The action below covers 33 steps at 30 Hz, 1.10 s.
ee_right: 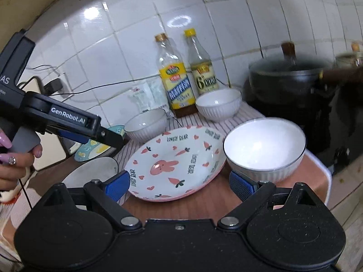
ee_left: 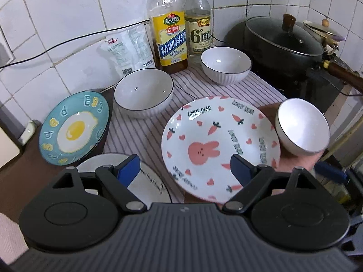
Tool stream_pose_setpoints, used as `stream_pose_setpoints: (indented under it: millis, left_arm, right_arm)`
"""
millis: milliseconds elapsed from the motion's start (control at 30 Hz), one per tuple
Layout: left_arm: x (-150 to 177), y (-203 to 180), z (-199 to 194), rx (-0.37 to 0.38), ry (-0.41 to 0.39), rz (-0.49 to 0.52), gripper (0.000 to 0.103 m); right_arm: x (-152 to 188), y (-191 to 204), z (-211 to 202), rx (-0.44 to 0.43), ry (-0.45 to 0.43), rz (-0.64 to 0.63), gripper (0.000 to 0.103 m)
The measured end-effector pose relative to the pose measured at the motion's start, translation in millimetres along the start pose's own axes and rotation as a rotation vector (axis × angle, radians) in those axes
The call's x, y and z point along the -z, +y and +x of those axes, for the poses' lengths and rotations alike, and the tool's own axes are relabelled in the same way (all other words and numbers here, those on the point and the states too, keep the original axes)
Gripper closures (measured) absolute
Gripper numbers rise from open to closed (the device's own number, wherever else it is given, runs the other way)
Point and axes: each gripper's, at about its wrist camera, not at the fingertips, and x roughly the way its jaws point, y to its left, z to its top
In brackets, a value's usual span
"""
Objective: Organize plates and bowls
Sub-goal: 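Move both grippers to the pink bunny plate, then close both grippers on the bunny plate rim and lift it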
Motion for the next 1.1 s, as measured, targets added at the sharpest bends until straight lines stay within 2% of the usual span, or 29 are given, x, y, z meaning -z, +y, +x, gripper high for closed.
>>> stream_pose_setpoints:
  millis: [167,333,400,500,633,700,767,833,867,967,1100]
  left_arm:
    - [-6.3,12.6,25.8,0.016,-0.016,-0.017,0.017]
    - [-11.1,26.4,55.3,0.013,0.019,-0.055,0.024]
    - [-11.8,29.5,65.8,0.0,0.023,-0.041,0.025]
    - [-12.6,34.7,79.2,0.018,0.03,-0.02,0.036]
    - [-15.5,41.6,96.8,0.042,0.06,-0.021,0.047]
    - [-15.8,43.5,103.8,0.046,0.073,-0.026,0.065]
    - [-15.1,44.5,109.1,0.048,0.085,-0.018,0.072]
    - [-12.6,45.6,111.9,0.061,0.088,-0.019,0.079]
    - [-11.3,46.2,112.7,0.07,0.092,-0.019,0.084]
    - [-6.2,43.7,113.9,0.08,0.101,-0.015,0.084]
    - [-4.3,44.0,115.9,0.083,0.088,-0.023,0.083]
  right_arm:
    - [5.2,-8.1,23.5,0.005,0.008,0.108,0.007]
    - [7.6,-11.6,41.3,0.032,0.032,0.165,0.009]
    - [8.5,-12.8,47.9,0.034,0.04,0.183,0.011]
    - [9.9,-12.3,56.4,0.046,0.055,0.198,0.016]
    - [11.9,-11.7,66.8,0.073,0.064,0.214,0.028]
    - [12.2,-13.2,70.7,0.085,0.069,0.234,0.036]
    - [12.3,-16.7,73.4,0.081,0.082,0.264,0.044]
    - [12.4,-19.3,76.1,0.079,0.089,0.292,0.058]
    - [12.4,-20.0,77.9,0.075,0.097,0.302,0.059]
    - [14.1,-21.9,80.0,0.075,0.116,0.301,0.074]
    - [14.7,-29.1,80.6,0.059,0.12,0.337,0.076]
